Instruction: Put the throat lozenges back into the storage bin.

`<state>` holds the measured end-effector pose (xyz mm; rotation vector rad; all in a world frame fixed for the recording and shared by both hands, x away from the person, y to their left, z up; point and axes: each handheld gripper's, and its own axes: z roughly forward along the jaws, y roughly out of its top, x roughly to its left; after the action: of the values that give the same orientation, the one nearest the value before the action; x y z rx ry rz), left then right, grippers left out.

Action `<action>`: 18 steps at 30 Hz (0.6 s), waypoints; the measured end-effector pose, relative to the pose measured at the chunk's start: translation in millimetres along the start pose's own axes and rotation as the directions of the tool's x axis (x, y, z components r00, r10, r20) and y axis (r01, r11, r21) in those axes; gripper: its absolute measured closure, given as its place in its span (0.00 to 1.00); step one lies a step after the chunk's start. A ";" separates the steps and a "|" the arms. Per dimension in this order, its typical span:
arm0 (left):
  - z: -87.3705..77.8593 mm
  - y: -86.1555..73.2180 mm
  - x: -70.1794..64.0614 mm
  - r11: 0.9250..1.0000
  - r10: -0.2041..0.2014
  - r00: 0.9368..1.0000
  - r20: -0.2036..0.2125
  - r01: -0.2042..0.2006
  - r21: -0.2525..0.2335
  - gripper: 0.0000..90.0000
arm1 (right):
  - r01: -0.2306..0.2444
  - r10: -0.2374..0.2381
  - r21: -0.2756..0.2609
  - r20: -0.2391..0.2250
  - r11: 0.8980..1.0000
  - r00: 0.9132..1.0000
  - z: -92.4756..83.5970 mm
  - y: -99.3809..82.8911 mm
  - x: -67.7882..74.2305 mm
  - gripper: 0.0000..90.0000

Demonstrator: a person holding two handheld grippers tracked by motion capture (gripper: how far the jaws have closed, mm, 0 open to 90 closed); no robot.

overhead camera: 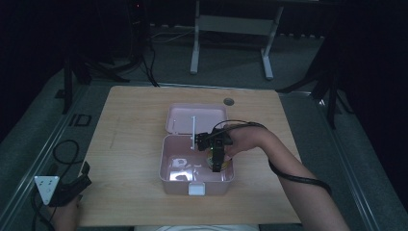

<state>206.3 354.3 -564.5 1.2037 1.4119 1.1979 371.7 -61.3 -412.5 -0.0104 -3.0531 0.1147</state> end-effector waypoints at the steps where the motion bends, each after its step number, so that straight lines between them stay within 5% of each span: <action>1: 0.0 0.0 0.0 1.000 0.000 1.000 0.000 0.000 0.000 0.03 | 0.000 0.000 0.000 0.000 1.000 1.000 0.0 0.0 0.0 0.22; 18: 0.3 0.0 -0.2 1.000 0.001 1.000 0.007 -0.001 0.003 0.03 | 0.033 -0.032 0.021 -0.021 0.999 0.999 55.5 2.5 -3.9 0.22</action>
<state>206.6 354.2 -564.6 1.2095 1.4083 1.1918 370.8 -63.0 -468.1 0.0389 -3.0294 0.1447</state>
